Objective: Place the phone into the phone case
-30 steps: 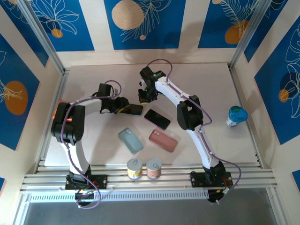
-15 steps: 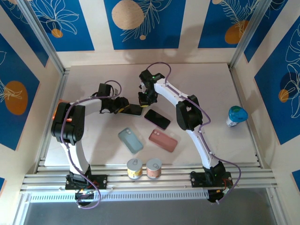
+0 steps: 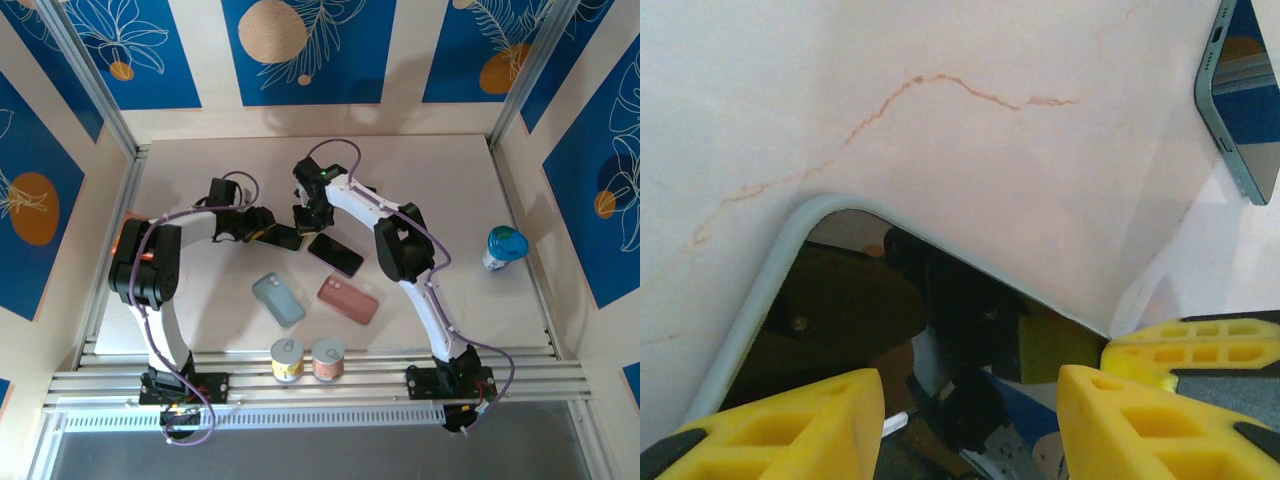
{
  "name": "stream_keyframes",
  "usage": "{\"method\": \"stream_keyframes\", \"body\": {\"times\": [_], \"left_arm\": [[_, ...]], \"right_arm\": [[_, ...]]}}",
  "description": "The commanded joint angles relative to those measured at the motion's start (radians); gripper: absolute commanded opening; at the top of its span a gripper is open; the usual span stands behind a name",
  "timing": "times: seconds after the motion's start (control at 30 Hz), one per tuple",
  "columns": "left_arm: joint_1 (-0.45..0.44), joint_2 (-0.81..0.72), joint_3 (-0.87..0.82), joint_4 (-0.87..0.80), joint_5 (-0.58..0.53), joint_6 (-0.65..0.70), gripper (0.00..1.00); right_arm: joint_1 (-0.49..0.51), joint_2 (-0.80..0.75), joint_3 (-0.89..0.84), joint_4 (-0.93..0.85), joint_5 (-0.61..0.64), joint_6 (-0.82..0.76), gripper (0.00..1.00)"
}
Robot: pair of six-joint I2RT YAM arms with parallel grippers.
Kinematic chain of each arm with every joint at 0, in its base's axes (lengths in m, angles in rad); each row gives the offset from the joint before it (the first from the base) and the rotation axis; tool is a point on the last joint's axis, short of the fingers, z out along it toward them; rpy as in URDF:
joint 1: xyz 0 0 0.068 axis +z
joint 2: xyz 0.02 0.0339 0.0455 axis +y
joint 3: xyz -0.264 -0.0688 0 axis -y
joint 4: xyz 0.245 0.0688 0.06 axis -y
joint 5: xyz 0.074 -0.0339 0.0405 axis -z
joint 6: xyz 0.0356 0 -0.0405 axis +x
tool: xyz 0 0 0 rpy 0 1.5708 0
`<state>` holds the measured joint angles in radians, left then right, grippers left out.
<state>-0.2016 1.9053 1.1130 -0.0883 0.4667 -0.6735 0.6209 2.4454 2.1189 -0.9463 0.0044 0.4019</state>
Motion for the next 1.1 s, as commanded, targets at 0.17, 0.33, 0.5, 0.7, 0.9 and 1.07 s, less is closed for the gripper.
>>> {"method": "stream_keyframes", "body": {"times": [0.17, 0.33, 0.5, 0.7, 0.9, 1.07], "left_arm": [[0.004, 0.008, -0.049, -0.031, -0.015, 0.012, 0.51], [0.004, 0.041, -0.014, -0.038, -0.007, 0.015, 0.51], [0.004, 0.099, 0.095, -0.104, -0.032, 0.050, 0.51], [0.005, 0.206, 0.276, -0.179, -0.036, 0.075, 0.51], [0.004, 0.292, 0.436, -0.225, -0.031, 0.081, 0.51], [0.010, 0.365, 0.602, -0.283, -0.019, 0.094, 0.51]], "right_arm": [[0.091, 0.015, -0.160, -0.124, -0.022, 0.014, 0.00], [0.091, -0.015, -0.205, -0.076, -0.093, 0.045, 0.00], [0.081, -0.031, -0.182, -0.019, -0.143, 0.089, 0.00], [0.046, -0.017, -0.092, 0.040, -0.163, 0.161, 0.00], [0.000, 0.001, -0.022, 0.068, -0.151, 0.201, 0.00], [-0.036, 0.036, 0.039, 0.084, -0.179, 0.230, 0.00]]}}
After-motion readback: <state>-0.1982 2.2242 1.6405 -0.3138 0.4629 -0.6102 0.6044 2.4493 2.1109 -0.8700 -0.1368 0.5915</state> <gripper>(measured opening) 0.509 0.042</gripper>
